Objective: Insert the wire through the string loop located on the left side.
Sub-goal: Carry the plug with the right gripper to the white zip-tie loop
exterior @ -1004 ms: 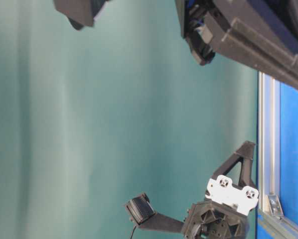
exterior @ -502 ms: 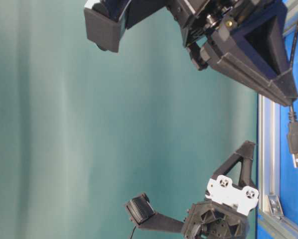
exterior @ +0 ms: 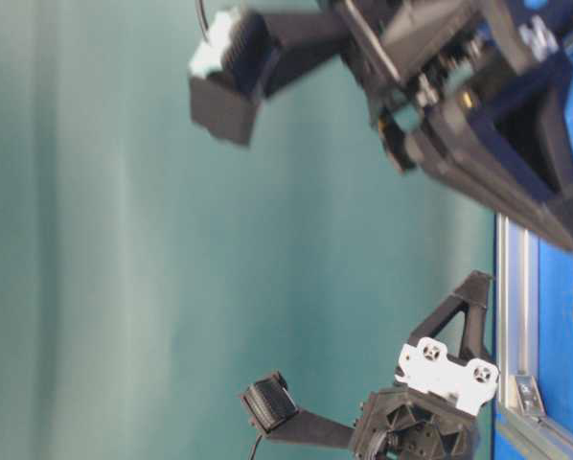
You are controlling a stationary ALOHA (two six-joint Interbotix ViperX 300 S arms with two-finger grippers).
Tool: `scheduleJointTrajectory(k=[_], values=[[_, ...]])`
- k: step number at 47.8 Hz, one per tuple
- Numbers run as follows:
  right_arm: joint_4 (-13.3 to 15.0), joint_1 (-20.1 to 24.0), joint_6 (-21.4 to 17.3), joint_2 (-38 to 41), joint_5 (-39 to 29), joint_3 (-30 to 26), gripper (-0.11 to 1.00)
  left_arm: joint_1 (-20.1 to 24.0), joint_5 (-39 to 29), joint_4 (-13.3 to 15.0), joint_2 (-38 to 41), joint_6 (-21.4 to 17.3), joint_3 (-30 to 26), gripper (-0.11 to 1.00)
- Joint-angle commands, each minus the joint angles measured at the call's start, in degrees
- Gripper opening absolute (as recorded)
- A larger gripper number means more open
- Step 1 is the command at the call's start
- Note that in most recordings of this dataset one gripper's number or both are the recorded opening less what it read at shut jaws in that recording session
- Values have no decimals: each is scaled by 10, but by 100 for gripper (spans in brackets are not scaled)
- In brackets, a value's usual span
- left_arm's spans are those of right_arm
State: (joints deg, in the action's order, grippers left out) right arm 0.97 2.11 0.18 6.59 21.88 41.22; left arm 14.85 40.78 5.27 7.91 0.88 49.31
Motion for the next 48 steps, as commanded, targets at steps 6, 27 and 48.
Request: scheduleJointTrajectory(k=[6,27,48], values=[[-1,-4,0,37,7,-63,0,-2,3,-1,-18,1,-4,0],[-3,-12,0,91,5,-127,0,-4,3,-1,-17,1,-4,0],[-3,-12,0,91,4,-125,0,-4,3,-1,-18,1,-4,0]])
